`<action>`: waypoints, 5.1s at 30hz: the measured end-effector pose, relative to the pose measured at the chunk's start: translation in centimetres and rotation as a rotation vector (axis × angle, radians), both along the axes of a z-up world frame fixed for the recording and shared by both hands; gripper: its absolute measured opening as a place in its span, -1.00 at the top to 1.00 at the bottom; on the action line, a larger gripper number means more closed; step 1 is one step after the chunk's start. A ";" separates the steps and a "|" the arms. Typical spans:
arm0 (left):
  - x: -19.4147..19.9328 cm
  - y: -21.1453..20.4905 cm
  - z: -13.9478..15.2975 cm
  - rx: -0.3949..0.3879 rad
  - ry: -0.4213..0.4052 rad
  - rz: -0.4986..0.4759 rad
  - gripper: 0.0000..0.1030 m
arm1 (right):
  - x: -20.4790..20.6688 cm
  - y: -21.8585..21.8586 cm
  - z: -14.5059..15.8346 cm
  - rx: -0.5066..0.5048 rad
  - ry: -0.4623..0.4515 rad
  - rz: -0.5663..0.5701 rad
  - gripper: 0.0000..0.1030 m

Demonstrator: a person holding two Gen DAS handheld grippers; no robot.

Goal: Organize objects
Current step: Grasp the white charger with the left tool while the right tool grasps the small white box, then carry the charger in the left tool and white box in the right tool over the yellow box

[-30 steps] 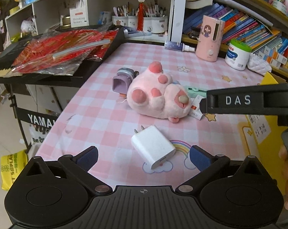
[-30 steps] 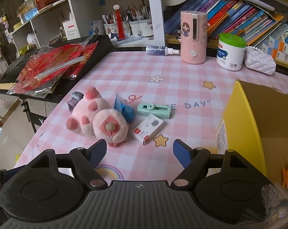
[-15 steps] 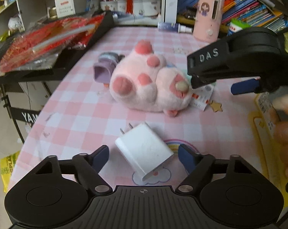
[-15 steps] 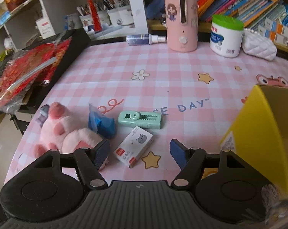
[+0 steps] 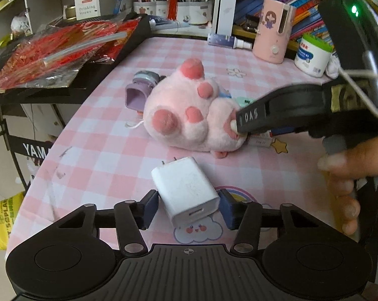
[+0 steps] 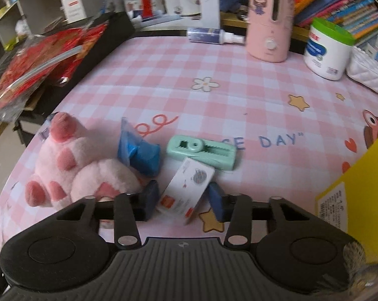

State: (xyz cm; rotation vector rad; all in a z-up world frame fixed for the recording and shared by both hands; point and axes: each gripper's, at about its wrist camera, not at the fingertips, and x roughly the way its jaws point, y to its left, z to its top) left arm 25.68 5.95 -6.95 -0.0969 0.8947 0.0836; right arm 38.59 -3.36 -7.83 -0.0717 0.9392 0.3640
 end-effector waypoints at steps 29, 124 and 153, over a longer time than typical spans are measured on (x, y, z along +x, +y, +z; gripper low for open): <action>-2.2 0.4 0.3 0.031 -0.018 0.004 -0.27 | -6.3 -2.2 2.3 -0.044 -0.111 0.050 0.46; -23.2 -10.2 4.6 -0.164 -0.065 -0.571 0.20 | -39.0 -18.3 4.0 0.092 -0.043 -0.520 0.46; -20.1 -16.2 6.8 -0.201 -0.155 -0.680 0.20 | -36.8 -24.1 4.3 0.075 -0.031 -0.606 0.46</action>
